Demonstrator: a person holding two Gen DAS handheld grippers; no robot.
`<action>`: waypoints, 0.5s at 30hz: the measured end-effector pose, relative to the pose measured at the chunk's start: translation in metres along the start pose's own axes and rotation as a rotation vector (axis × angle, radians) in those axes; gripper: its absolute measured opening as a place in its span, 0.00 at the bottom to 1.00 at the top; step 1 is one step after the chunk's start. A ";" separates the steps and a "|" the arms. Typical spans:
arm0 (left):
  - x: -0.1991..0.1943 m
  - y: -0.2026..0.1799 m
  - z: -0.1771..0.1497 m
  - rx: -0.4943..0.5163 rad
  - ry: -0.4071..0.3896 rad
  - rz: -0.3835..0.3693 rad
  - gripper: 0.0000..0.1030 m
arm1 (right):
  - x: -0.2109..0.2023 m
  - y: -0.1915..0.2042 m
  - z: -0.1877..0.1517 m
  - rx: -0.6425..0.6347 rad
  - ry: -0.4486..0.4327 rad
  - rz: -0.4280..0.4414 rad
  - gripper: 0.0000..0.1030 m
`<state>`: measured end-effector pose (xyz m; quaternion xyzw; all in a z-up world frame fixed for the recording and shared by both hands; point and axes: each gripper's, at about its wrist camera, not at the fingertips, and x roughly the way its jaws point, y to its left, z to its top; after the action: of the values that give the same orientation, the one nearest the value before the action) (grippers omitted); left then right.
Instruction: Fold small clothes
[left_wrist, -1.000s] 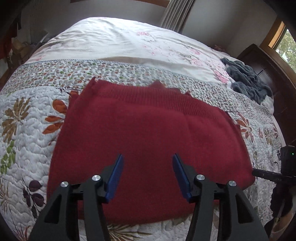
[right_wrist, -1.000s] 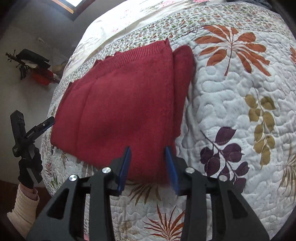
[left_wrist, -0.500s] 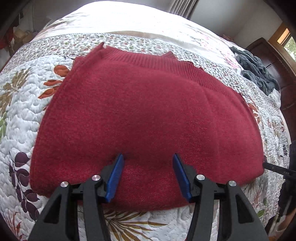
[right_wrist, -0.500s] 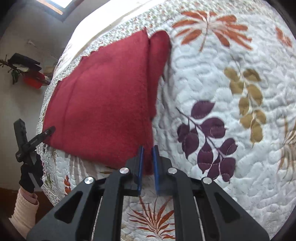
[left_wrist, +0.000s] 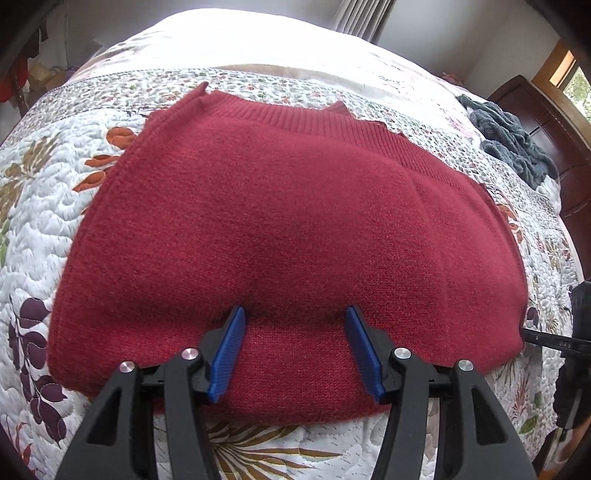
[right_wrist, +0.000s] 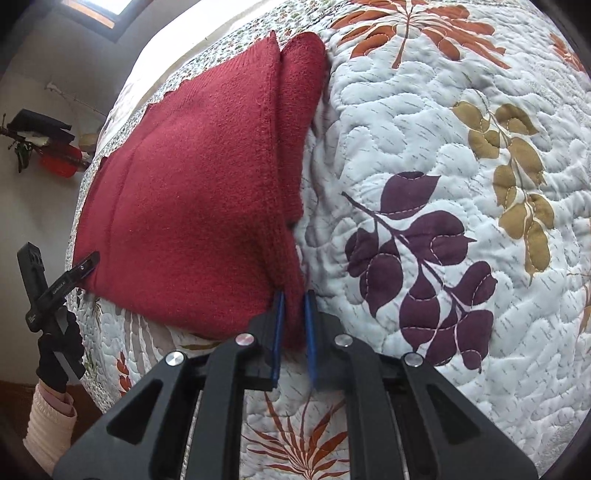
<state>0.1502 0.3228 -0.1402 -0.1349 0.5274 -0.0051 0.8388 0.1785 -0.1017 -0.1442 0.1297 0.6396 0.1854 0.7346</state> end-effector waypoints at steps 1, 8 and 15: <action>-0.001 -0.001 0.001 -0.003 0.004 0.004 0.57 | -0.002 0.000 0.001 0.003 0.003 0.002 0.12; -0.021 -0.016 0.023 -0.030 -0.030 -0.035 0.57 | -0.044 0.006 0.020 0.023 -0.089 0.078 0.42; -0.010 -0.046 0.057 0.004 -0.044 -0.034 0.57 | -0.047 0.004 0.056 0.074 -0.113 0.128 0.50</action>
<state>0.2024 0.2928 -0.0975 -0.1421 0.5063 -0.0174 0.8504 0.2277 -0.1164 -0.0927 0.2078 0.5939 0.2007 0.7509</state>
